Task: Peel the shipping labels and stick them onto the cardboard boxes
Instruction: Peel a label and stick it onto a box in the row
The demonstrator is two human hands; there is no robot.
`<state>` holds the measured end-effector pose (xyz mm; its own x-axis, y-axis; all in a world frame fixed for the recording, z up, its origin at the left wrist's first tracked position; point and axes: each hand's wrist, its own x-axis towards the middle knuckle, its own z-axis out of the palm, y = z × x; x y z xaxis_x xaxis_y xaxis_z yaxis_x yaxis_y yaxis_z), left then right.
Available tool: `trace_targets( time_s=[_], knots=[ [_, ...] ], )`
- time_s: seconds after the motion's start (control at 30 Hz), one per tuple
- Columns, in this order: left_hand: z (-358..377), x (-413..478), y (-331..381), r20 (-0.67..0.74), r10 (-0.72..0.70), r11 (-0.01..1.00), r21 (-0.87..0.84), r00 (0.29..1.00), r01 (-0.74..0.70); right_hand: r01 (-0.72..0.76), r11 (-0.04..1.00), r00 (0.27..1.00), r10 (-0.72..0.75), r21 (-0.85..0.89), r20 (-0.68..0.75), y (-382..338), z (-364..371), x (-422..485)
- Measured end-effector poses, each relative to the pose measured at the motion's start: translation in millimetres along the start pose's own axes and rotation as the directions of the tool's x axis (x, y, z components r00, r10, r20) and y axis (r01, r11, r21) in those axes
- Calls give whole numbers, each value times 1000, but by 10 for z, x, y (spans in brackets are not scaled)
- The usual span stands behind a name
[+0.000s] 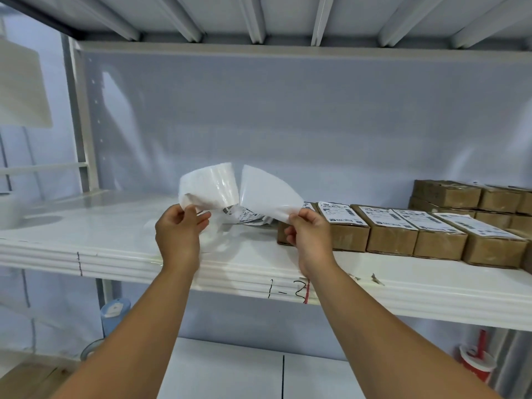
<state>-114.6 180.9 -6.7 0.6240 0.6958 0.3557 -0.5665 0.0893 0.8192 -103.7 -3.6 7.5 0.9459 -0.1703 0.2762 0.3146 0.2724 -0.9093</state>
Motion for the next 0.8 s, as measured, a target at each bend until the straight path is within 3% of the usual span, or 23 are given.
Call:
trace_targets(
  time_s=[0.17,0.33,0.53,0.8],
  knots=[
    [0,0,-4,-137,4,996,-92,991,-17,43,999,996,-44,-4,-84,29,-5,6],
    [38,-82,13,-145,118,993,34,982,-114,148,972,989,-141,-181,50,58,53,-33],
    [51,-117,-7,-90,200,960,219,976,-177,365,848,928,-298,-386,222,128,390,-84],
    [38,-91,-45,-68,174,945,293,982,-147,366,794,928,-275,-485,251,130,1046,-8]
  ],
)
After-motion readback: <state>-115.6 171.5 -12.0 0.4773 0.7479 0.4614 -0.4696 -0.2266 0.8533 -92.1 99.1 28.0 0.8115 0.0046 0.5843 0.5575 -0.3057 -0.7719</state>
